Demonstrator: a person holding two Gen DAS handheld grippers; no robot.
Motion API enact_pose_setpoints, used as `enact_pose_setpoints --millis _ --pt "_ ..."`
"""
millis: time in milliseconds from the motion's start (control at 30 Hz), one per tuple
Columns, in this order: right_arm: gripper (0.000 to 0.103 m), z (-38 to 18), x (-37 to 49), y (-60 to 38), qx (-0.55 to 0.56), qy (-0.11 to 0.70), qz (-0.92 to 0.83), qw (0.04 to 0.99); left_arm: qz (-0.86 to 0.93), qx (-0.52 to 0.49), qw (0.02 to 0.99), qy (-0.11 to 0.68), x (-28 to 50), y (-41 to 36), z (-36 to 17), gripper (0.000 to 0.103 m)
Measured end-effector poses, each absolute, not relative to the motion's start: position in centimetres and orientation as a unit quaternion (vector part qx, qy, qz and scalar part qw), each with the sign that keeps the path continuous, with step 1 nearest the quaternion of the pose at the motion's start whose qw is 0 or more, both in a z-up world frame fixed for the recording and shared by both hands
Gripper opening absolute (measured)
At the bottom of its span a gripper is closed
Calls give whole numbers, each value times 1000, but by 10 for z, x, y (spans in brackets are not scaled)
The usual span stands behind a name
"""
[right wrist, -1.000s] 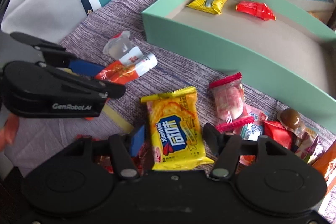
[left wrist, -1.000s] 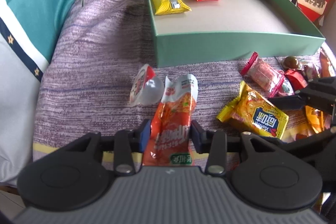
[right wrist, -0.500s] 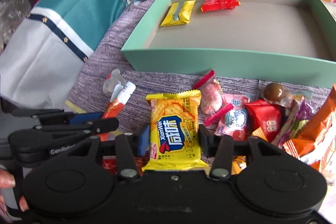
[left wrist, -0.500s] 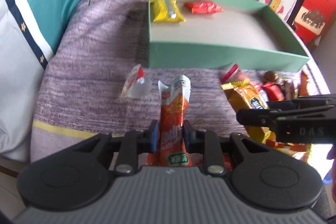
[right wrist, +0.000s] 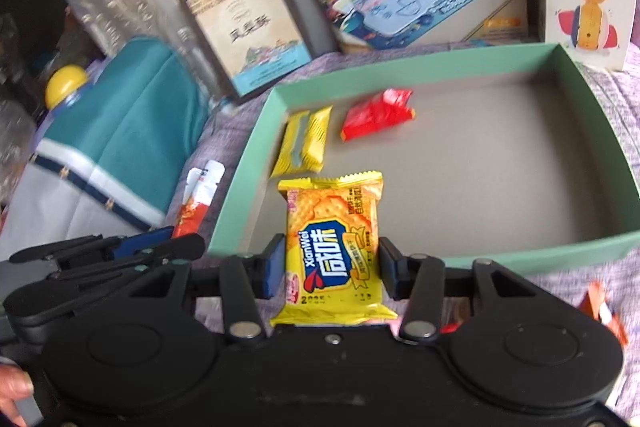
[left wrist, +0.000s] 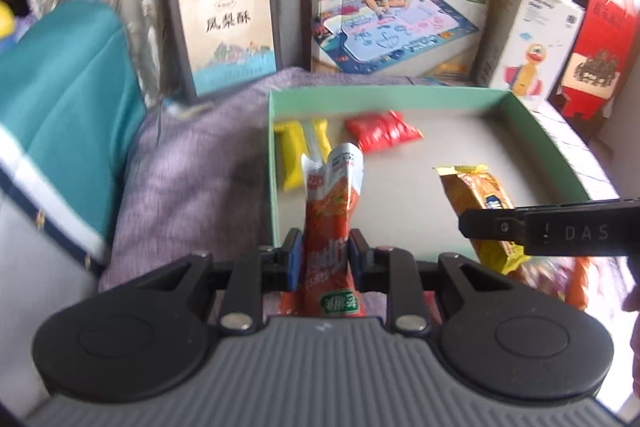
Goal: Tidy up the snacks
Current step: 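Lower both packets into the green tray and open both grippers, then move both grippers back over the snack heap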
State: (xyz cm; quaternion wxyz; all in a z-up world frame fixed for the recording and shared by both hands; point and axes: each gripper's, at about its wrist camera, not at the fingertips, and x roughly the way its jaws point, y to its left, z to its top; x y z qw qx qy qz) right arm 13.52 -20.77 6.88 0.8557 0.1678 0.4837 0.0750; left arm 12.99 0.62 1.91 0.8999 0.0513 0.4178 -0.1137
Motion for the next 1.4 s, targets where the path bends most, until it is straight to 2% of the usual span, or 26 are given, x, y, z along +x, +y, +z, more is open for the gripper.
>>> enact_pose_setpoints --millis 167,433,500,567,600,633,667,733,1000,1400 --pt "47 46 173 -206 192 500 56 843 -107 47 890 440 177 -6 0 24" --pt "47 11 201 -204 209 524 45 824 -104 60 876 467 202 -10 -36 27" --pt "51 8 207 -201 215 527 48 821 -102 67 878 464 202 -11 -38 40" --pt "70 10 210 -205 232 523 46 819 -106 67 881 456 199 -12 -36 63" --pt "89 13 210 -208 236 516 43 822 -114 61 881 456 198 -12 -34 68" --pt "100 17 209 -211 235 507 37 828 -120 55 881 455 196 -12 -32 78" --pt "102 21 208 -213 231 501 32 833 -117 54 883 452 194 -13 -30 93" --pt "103 28 205 -217 228 497 28 837 -99 64 892 436 188 -17 -25 103" --pt "103 44 179 -229 224 501 19 836 -103 36 889 446 172 -21 -7 103" --pt "103 80 111 -257 214 481 20 850 -126 50 889 438 107 -37 21 103"
